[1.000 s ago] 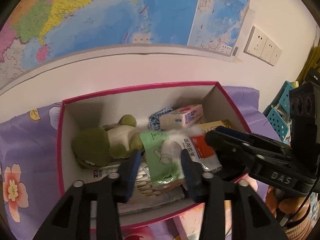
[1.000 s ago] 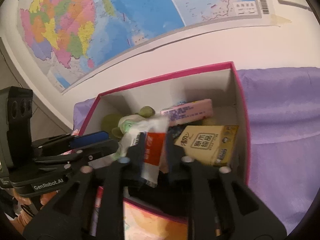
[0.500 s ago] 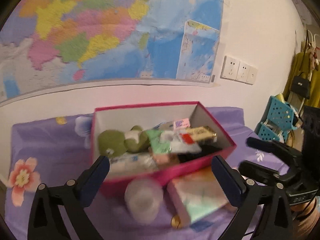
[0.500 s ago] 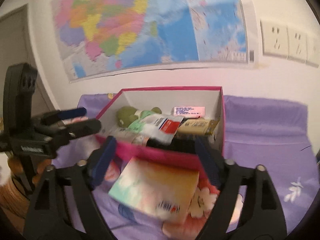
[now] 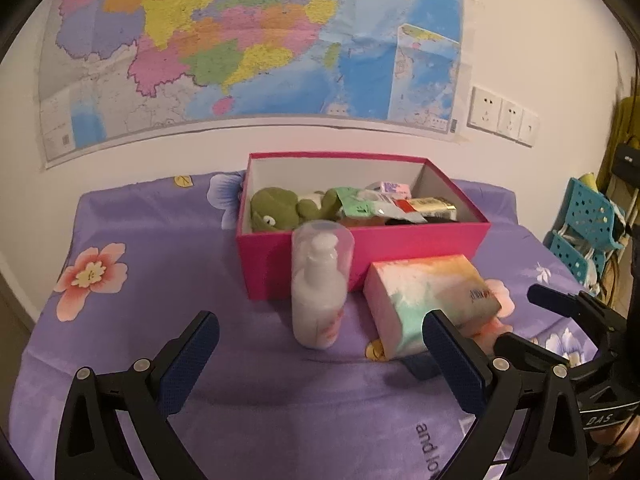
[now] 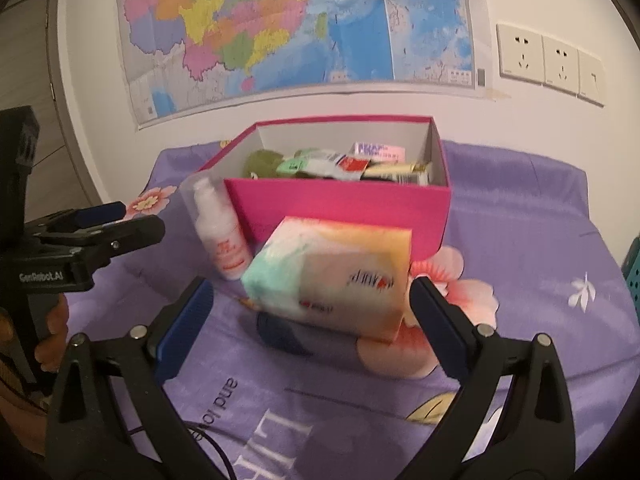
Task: Organize soft objects
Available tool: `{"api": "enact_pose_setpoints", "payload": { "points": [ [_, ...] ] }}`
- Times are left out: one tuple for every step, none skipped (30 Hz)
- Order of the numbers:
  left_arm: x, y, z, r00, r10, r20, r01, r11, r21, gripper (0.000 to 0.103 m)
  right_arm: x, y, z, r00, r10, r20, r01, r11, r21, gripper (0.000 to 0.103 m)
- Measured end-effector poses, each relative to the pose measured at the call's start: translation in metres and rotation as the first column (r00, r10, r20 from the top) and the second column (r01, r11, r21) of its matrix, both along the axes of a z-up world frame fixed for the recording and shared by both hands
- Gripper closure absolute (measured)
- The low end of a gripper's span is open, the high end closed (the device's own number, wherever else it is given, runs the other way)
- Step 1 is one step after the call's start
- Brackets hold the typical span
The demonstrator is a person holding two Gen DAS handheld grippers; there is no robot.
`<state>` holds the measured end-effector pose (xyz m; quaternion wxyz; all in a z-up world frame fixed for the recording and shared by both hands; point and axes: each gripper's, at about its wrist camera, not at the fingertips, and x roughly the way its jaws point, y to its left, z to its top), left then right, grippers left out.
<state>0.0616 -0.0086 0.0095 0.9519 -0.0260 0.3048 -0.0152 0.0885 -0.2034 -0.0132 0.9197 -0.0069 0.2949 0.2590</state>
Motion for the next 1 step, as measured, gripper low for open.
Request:
{"api": "enact_pose_setpoints", "payload": {
  "points": [
    [-0.0025,-0.0005,-0.0006,1.0,0.007,0.004,-0.007,1.0,0.0,0.0,-0.0023,0.0013,-0.0014,1.0,-0.002,0.003,0.002,1.0,-0.005,0.004]
  ]
}}
